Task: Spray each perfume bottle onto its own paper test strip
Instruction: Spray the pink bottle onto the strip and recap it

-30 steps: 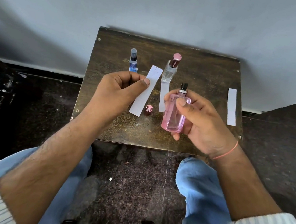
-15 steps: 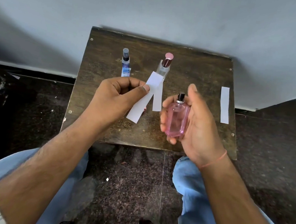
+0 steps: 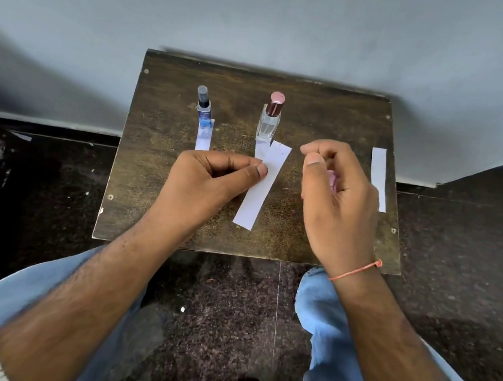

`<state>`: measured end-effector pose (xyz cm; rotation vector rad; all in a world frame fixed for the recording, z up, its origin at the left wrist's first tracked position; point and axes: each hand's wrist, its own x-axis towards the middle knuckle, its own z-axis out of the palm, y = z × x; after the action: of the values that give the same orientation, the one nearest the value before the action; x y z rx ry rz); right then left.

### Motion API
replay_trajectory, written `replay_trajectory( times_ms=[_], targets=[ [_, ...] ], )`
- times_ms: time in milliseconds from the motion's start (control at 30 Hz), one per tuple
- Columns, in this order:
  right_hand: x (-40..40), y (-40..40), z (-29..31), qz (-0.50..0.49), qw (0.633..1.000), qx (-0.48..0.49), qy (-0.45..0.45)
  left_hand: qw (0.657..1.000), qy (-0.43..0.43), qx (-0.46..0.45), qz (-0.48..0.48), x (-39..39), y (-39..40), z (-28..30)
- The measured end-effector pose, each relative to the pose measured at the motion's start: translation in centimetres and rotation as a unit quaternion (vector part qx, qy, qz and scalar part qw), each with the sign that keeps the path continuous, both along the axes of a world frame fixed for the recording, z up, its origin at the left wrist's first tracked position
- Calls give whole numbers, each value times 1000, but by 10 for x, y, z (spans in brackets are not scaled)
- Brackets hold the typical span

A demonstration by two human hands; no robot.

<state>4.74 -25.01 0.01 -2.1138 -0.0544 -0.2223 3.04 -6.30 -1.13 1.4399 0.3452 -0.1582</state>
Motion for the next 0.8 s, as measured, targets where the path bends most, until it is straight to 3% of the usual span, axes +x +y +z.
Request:
replay_trajectory(
  times_ms=[200, 800],
  targets=[
    [-2, 2, 3, -26, 997, -53, -41, 1000, 1, -1, -7, -4, 0, -3],
    [-2, 6, 0, 4, 999, -33, -44, 1000, 4, -1, 0, -3, 7, -6]
  ],
)
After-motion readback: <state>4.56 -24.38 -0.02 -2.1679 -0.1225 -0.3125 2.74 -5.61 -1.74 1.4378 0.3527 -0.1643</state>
